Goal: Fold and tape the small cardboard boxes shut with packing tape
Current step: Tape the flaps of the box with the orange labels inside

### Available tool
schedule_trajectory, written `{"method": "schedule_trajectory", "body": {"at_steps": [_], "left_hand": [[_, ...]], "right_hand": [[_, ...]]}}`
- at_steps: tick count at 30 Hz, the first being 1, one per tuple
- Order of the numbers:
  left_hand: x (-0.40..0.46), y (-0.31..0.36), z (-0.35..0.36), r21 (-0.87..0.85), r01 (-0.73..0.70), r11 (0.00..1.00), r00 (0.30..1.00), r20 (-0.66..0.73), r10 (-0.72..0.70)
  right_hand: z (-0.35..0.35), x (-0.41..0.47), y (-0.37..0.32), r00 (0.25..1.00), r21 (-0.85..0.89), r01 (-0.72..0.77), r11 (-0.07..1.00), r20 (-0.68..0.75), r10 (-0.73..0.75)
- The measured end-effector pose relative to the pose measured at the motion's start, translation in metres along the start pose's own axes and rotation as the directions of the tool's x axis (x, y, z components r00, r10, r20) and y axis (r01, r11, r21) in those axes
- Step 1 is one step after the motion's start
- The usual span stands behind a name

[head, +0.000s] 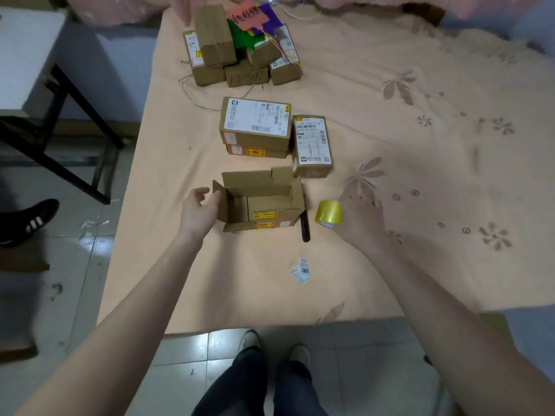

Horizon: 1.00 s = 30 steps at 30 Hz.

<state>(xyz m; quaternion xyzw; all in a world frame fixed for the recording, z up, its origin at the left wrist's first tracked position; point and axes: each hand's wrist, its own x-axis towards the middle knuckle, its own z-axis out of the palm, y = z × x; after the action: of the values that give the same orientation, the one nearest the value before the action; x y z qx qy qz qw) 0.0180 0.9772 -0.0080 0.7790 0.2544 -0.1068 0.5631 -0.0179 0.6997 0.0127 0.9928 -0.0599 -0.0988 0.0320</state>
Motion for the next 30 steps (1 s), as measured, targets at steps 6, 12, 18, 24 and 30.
{"method": "schedule_trajectory", "body": {"at_steps": [6, 12, 18, 24, 30], "left_hand": [[-0.055, 0.056, 0.009, 0.162, -0.43, 0.888, 0.896, -0.043, 0.442], [-0.128, 0.115, 0.046, 0.073, -0.613, 0.787, 0.761, 0.323, 0.563], [-0.159, 0.141, 0.063, 0.039, -0.691, 0.722, 0.705, 0.259, 0.66], [-0.181, 0.153, 0.068, -0.102, -0.739, 0.666, 0.655, 0.126, 0.745], [-0.2, 0.168, 0.073, -0.385, -0.405, 0.829, 0.874, 0.103, 0.475]], "right_hand": [[-0.035, -0.021, 0.015, 0.983, 0.346, -0.029, 0.938, -0.162, 0.09], [-0.093, -0.051, 0.016, 0.954, 0.602, 0.078, 0.795, -0.277, 0.116], [-0.135, -0.07, 0.017, 0.926, 0.64, 0.174, 0.749, -0.365, 0.097], [-0.156, -0.08, 0.024, 0.904, 0.605, 0.175, 0.777, -0.411, 0.116], [-0.168, -0.095, 0.026, 0.887, 0.548, 0.207, 0.811, -0.454, 0.08]]}}
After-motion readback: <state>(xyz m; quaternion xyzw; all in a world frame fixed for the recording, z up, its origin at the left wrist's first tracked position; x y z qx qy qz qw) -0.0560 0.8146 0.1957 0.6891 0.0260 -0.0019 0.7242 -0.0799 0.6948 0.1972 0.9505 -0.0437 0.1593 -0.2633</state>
